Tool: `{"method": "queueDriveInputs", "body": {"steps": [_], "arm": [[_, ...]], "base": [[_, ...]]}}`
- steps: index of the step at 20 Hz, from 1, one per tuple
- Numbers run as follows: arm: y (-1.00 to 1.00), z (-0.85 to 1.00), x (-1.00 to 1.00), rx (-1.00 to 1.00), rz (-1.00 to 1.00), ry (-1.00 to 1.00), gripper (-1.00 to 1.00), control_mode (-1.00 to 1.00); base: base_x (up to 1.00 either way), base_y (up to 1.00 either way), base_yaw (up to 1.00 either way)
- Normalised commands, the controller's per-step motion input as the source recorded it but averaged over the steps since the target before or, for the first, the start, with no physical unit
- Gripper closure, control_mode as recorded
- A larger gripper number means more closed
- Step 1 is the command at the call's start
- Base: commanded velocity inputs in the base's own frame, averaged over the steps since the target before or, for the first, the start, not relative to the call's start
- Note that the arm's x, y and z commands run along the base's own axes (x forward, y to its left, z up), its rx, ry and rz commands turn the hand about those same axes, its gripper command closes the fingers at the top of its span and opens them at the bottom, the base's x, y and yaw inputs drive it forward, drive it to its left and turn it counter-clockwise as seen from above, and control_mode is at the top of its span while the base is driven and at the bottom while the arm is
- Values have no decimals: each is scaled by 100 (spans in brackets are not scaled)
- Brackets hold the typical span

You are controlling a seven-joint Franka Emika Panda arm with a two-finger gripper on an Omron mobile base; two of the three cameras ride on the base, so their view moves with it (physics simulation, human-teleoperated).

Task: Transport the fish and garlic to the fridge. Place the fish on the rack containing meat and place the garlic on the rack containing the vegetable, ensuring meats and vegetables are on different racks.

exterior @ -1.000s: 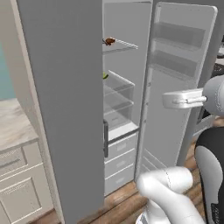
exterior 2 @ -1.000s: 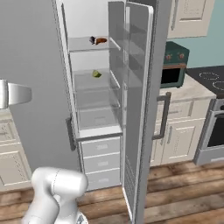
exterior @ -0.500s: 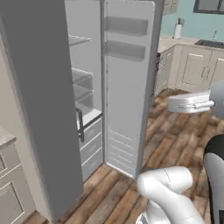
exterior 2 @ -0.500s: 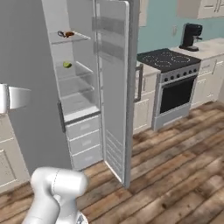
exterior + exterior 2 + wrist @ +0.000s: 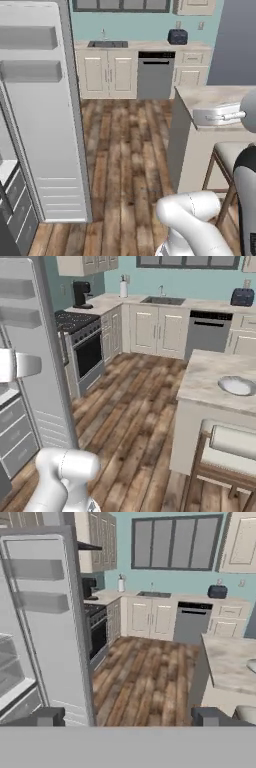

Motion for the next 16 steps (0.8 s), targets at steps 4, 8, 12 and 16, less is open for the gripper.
{"method": "queueDriveInputs", "body": {"steps": [4,8,12,16], "arm": [[0,0,0,0,0,0,-100,100],[0,0,0,0,0,0,-100,100],[0,0,0,0,0,0,-100,100],[0,0,0,0,0,0,-100,100]], "base": [[-63,-41,-42],[0,-100,-2],[0,-100,0],[-14,-100,-6]]}}
